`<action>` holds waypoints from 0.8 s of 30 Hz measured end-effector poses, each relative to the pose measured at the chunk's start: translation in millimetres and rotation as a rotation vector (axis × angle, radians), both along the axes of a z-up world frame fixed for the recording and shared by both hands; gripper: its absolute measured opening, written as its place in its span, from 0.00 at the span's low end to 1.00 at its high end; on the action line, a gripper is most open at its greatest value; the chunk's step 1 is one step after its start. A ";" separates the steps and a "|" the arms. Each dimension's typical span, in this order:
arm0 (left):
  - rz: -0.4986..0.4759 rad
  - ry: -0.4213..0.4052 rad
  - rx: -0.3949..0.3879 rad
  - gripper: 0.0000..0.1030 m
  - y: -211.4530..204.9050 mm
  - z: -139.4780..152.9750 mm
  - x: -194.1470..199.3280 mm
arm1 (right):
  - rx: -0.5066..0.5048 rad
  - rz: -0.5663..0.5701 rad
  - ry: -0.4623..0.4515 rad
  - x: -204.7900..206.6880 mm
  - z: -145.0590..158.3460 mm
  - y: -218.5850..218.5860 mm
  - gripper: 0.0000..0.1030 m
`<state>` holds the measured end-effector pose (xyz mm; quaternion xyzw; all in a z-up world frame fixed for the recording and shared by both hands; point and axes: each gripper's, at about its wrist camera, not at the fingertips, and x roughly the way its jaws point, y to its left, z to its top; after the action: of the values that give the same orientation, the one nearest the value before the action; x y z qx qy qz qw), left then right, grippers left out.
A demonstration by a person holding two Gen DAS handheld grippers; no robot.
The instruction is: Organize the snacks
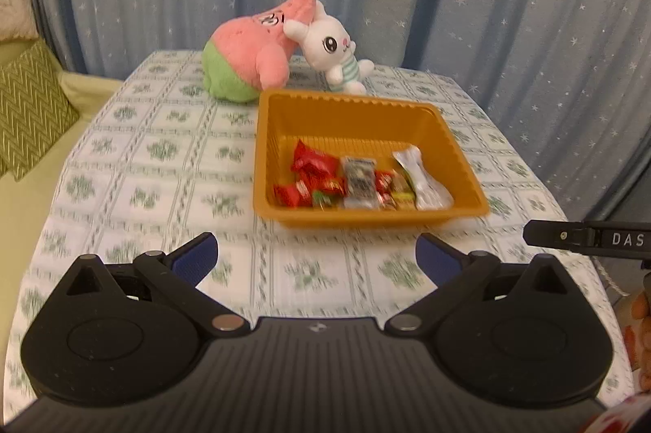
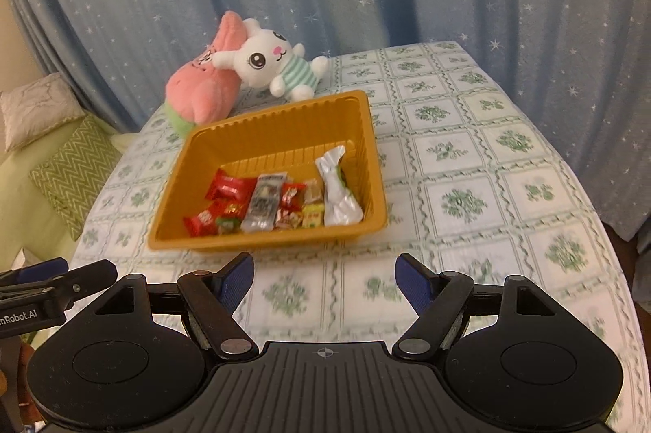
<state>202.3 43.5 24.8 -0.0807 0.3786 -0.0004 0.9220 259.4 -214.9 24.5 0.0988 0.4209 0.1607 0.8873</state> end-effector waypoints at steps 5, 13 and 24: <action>0.031 0.013 0.008 1.00 -5.8 11.2 -37.2 | 0.021 0.003 0.003 -36.1 9.8 -5.3 0.74; 0.092 0.011 0.017 1.00 -12.1 28.6 -89.7 | -0.009 0.018 -0.006 -92.0 20.7 -6.9 0.74; 0.113 -0.007 0.060 1.00 -27.3 46.2 -145.2 | -0.007 0.011 -0.061 -151.1 43.8 -17.6 0.74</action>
<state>57.1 16.2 71.0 -0.0744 0.3702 0.0627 0.9238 108.3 -232.5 68.4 0.0885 0.3949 0.1670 0.8991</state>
